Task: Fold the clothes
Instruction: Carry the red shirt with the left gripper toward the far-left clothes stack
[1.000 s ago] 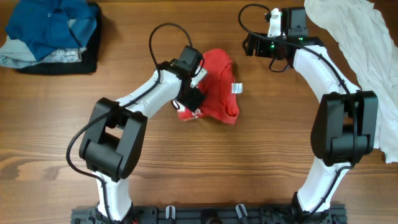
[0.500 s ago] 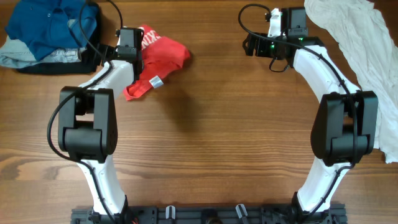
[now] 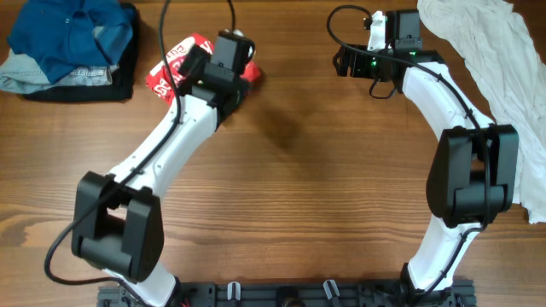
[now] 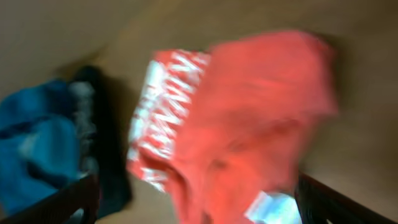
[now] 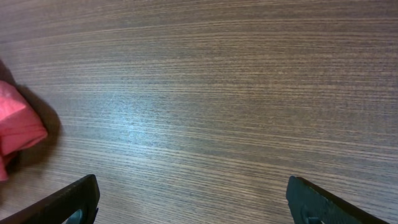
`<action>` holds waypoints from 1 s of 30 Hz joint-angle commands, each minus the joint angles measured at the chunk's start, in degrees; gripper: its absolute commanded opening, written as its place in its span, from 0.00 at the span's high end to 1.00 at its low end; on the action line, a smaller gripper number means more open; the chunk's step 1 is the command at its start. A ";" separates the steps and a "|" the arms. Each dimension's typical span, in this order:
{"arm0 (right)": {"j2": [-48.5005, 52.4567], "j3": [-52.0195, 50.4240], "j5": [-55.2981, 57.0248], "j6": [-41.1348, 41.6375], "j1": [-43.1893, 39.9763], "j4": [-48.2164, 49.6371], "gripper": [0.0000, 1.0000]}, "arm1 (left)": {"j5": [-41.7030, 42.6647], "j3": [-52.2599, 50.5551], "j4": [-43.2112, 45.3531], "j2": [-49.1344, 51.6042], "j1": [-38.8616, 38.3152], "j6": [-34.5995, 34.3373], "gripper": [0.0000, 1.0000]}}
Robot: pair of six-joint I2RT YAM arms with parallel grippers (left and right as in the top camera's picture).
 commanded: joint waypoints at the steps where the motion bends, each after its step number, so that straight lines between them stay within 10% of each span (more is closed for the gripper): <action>1: -2.01 1.01 0.72 0.72 0.24 0.11 0.03 | 14.16 -0.68 -6.84 3.15 1.14 0.09 0.02; 30: -2.01 1.01 0.52 0.70 0.24 0.13 0.03 | 17.81 -0.68 1.51 16.09 7.52 3.13 0.08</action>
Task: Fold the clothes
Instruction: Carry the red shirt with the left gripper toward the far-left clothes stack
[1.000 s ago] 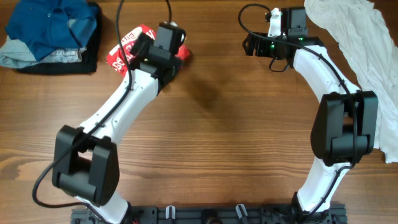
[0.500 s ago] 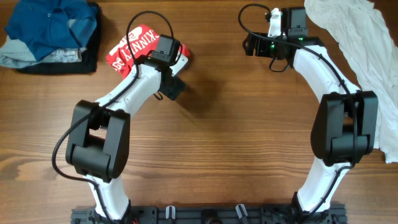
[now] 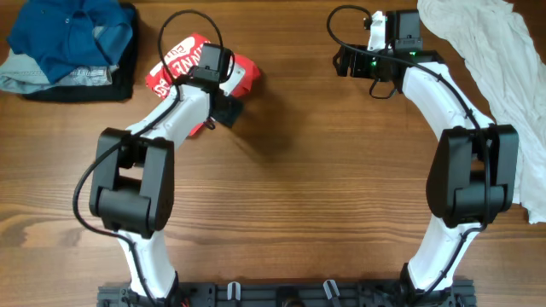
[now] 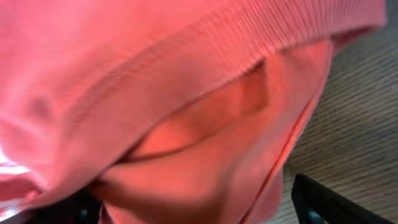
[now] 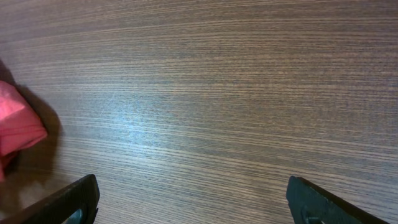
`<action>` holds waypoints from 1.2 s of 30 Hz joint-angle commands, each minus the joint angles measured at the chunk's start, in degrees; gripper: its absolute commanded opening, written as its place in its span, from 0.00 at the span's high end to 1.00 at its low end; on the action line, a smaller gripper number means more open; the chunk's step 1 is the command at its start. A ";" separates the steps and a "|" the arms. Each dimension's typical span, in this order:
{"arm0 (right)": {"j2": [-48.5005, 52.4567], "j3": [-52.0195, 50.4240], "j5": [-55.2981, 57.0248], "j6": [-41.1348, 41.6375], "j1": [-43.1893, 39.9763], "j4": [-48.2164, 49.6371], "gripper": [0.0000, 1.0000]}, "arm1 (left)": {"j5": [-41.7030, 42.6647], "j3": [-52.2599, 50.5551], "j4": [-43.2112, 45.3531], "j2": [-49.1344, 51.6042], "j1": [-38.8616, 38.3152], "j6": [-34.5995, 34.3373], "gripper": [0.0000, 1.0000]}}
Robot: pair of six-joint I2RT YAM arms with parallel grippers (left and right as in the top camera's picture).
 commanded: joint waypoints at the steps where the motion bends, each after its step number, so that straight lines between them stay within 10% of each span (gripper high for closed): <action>1: -2.01 1.01 0.55 0.72 0.24 0.15 0.03 | 2.38 -0.33 0.17 2.78 0.15 2.19 0.10; 13: -2.01 1.01 0.55 0.72 0.24 0.17 0.03 | 2.34 -0.33 6.29 4.63 0.33 2.19 0.55; 16: -2.01 1.01 0.55 0.70 0.24 0.17 0.03 | 2.21 -0.31 8.20 4.61 0.33 2.21 0.96; 36: -2.01 1.01 0.52 0.83 0.24 0.11 0.03 | -6.32 2.67 11.52 -15.67 -0.04 0.90 0.96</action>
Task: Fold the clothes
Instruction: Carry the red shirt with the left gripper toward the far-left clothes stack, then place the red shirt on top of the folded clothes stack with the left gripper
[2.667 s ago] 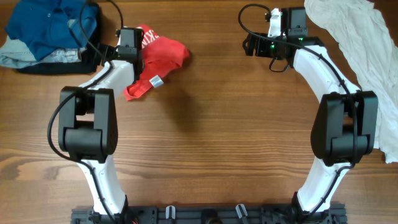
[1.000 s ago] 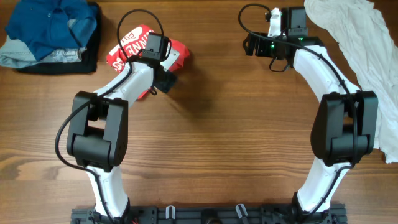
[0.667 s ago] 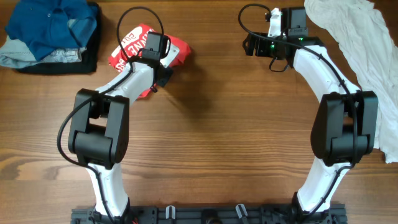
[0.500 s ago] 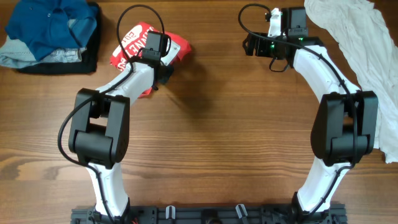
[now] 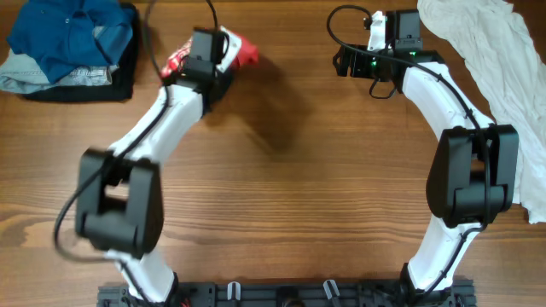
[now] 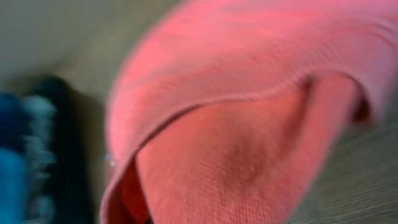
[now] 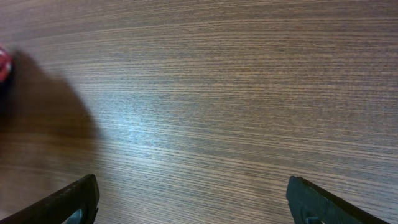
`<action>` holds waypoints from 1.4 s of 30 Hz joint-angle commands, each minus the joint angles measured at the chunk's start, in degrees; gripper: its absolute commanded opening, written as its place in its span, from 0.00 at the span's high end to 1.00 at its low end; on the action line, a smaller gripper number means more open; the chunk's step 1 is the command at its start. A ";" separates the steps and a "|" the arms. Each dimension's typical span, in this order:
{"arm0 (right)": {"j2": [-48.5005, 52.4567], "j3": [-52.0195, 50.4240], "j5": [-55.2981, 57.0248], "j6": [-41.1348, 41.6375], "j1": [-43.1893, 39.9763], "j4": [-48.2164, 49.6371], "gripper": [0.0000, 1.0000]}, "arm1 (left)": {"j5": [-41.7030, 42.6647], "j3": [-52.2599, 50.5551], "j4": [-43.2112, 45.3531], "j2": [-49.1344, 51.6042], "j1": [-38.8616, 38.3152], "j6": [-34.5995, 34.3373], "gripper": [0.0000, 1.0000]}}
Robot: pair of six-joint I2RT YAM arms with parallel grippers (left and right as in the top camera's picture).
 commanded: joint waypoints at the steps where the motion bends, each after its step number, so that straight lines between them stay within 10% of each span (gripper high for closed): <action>1: -2.01 1.01 0.52 0.83 0.24 0.11 0.03 | -1.20 2.21 0.66 -7.54 -0.04 -0.90 0.96; 18: -2.01 1.01 -0.33 0.85 0.26 -0.50 0.03 | -19.50 5.35 21.66 -10.86 11.63 14.86 0.96; 27: -2.01 1.01 -0.35 1.07 0.52 -1.22 0.03 | -18.82 5.35 32.48 -6.14 26.03 -3.63 0.96; 42: -2.01 1.01 -0.76 1.07 0.74 -8.39 0.03 | -18.93 17.68 38.47 10.75 32.30 -11.74 0.96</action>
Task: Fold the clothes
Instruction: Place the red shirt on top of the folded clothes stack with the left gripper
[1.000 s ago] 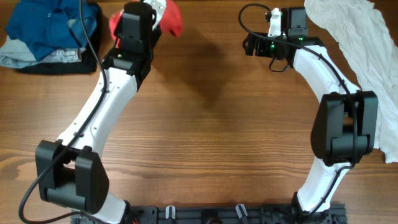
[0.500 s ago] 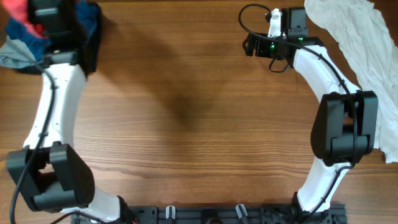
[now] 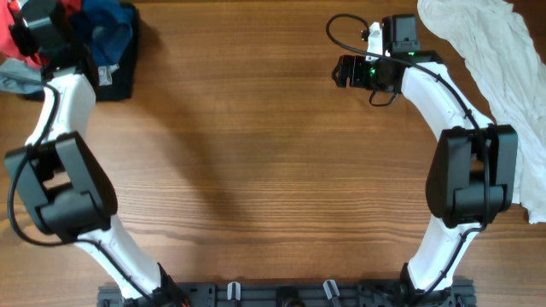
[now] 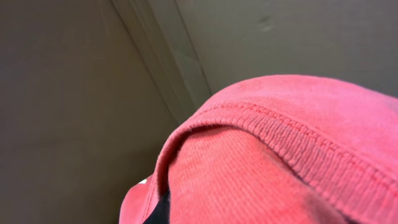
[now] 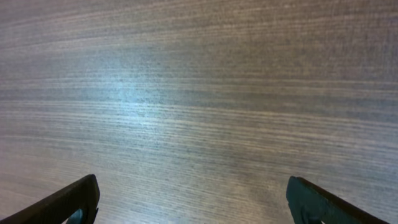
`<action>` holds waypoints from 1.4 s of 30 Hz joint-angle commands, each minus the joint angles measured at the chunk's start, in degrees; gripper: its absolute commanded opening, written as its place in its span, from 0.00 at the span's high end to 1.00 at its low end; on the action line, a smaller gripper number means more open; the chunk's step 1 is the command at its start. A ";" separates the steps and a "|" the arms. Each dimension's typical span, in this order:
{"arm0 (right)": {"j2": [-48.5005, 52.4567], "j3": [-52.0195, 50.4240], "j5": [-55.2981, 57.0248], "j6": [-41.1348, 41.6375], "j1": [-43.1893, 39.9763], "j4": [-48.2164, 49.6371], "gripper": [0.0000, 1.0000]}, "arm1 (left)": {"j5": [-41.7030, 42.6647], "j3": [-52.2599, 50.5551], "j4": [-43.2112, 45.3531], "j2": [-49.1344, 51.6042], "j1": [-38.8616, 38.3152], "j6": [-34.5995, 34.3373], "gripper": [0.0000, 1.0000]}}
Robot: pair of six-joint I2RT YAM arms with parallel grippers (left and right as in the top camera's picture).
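The red garment (image 3: 10, 34) shows bunched at the table's far left corner, over the stack of folded clothes (image 3: 107, 26). My left gripper (image 3: 36, 24) is there with it, and the arm reaches far out to the left. Red knit cloth (image 4: 280, 155) fills the left wrist view and hides the fingers. A crumpled white garment (image 3: 486, 43) lies at the far right. My right gripper (image 3: 343, 71) hovers over bare wood left of it, open (image 5: 196, 208), with nothing between its fingers.
The stack holds a blue piece on top, a black one (image 3: 115, 75) under it and a pale grey-blue one (image 3: 17, 83) at the left edge. The wooden table (image 3: 273, 170) spreads between the arms. The arm bases stand at the front edge.
My left gripper and the red garment were right of the stack, near the back middle-left; now they are over the stack at the far left corner. The right gripper has shifted only slightly.
My left gripper first hung open above the red garment lying right of the stack. Then it was down on the cloth. Then the garment was bunched up at the gripper, and now both are at the stack. The right arm stayed near the white garment.
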 commanded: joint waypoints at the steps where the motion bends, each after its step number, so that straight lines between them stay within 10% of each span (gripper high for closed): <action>1: -2.01 1.01 -0.70 0.52 0.46 -0.26 0.03 | 0.00 8.92 1.05 1.14 0.57 -2.80 0.96; 20: -2.01 1.01 -2.16 1.79 0.46 0.11 0.03 | 12.94 11.98 -15.54 10.64 -3.02 -10.73 0.95; 28: -2.01 1.01 -3.28 1.75 0.46 0.57 0.03 | 20.26 12.00 -18.64 10.47 -8.96 -10.03 0.25; 42: -2.01 1.01 -3.26 1.68 0.46 0.76 0.03 | 20.02 12.00 -21.31 -0.07 -13.49 -8.57 0.00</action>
